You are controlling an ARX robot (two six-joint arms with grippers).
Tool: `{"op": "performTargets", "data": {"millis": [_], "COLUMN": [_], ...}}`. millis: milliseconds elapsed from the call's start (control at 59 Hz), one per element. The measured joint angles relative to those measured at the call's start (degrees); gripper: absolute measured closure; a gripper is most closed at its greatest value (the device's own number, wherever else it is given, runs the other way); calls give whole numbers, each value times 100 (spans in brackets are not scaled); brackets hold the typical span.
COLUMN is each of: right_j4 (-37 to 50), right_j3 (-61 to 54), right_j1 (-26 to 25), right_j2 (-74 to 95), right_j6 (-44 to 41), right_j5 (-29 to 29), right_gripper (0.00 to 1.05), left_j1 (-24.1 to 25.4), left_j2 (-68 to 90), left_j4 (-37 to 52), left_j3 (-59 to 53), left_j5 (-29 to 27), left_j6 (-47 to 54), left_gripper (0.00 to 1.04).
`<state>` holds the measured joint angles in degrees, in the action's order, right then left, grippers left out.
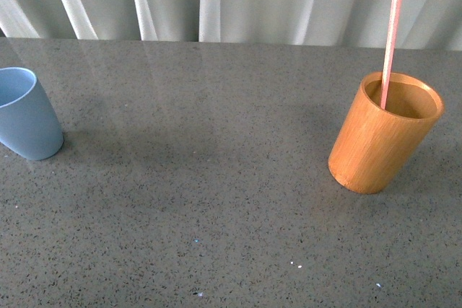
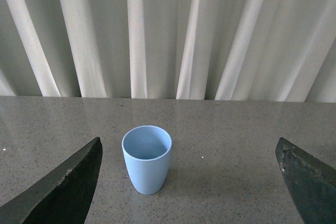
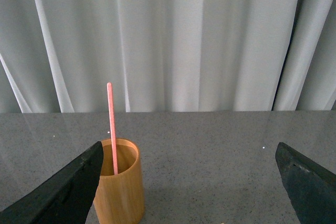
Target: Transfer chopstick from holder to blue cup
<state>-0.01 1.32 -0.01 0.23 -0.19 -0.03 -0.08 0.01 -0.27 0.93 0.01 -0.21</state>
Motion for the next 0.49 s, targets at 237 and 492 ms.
{"op": "performTargets", "data": {"millis": [237, 492], "right_j4": [0, 0], "right_j3": [0, 0], "right_j1": [0, 0], "right_j2": [0, 0], "right_j6": [0, 0], "right_j5": [0, 0], "right_gripper": [10, 10], "left_j1": [0, 0], "left_j2": [0, 0], "left_j4": [0, 0], "left_j3": [0, 0], "left_j5": [0, 0], "left_j6": [0, 0], "left_gripper": [7, 7]}}
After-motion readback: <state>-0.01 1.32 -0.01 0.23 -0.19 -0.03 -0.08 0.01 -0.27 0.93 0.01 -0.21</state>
